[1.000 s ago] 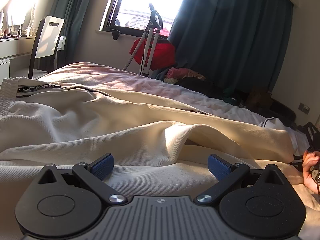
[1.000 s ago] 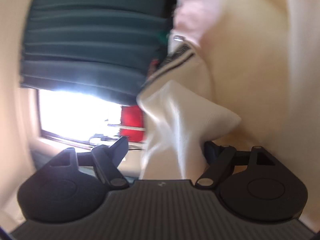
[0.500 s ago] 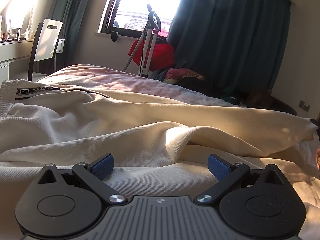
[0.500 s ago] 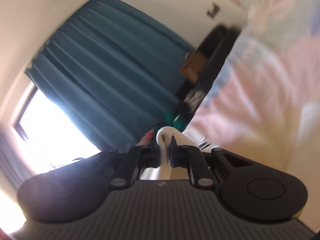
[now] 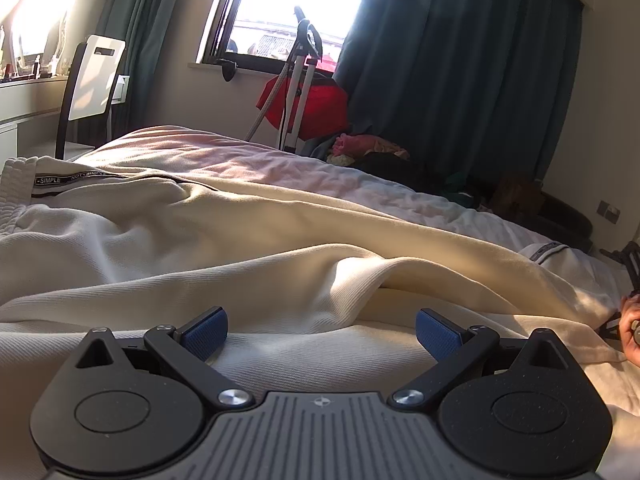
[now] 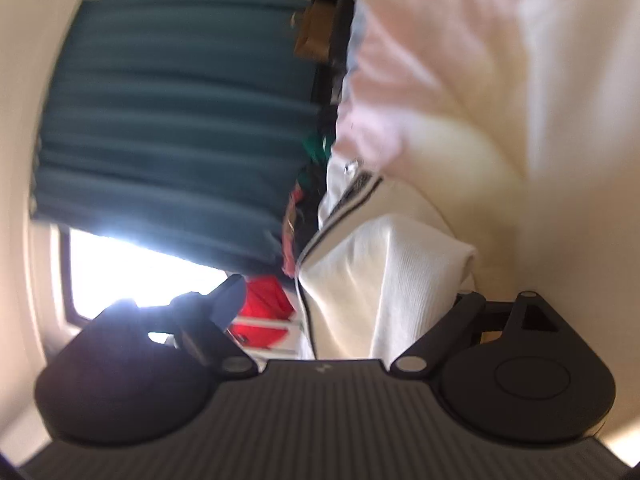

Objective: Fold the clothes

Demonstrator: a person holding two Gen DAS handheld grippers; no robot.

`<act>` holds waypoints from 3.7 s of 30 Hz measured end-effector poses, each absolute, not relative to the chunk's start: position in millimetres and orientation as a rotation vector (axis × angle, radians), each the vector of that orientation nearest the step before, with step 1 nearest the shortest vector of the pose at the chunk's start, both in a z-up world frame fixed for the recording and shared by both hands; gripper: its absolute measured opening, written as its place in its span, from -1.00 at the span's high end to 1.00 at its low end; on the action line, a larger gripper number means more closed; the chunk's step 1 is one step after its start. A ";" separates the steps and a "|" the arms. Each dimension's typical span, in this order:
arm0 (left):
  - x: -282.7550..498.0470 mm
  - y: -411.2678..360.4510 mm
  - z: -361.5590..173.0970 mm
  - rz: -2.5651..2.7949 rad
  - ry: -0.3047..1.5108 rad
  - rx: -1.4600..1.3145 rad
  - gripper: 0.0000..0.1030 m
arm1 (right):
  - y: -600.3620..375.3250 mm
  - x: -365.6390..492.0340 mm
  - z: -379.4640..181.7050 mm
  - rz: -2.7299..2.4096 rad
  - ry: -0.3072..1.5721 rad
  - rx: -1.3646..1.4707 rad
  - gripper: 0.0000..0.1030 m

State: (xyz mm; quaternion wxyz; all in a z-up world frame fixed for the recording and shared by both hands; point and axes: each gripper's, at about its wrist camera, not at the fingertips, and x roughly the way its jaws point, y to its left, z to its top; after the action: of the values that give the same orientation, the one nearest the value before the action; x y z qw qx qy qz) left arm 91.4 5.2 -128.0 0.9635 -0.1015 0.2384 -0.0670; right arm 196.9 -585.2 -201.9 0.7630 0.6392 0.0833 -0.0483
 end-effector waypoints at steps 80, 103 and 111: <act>91.3 -8.5 -131.8 -0.185 0.483 -0.109 -0.97 | -557.4 194.7 -169.2 -0.520 0.452 0.657 -0.15; -30.8 -1.9 -49.4 -0.206 0.455 -0.007 -0.99 | -364.8 17.9 -30.2 -0.065 0.410 0.184 -0.81; -48.3 67.1 -43.1 0.009 0.535 -0.172 -0.99 | -358.0 19.9 -38.0 -0.073 0.435 0.067 -0.81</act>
State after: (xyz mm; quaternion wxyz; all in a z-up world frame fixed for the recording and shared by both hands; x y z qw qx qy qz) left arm -48.3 67.1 -43.1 0.9608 -0.0848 0.2639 0.0042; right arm 19.9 -358.0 -38.0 0.9752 0.0334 0.2156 -0.0364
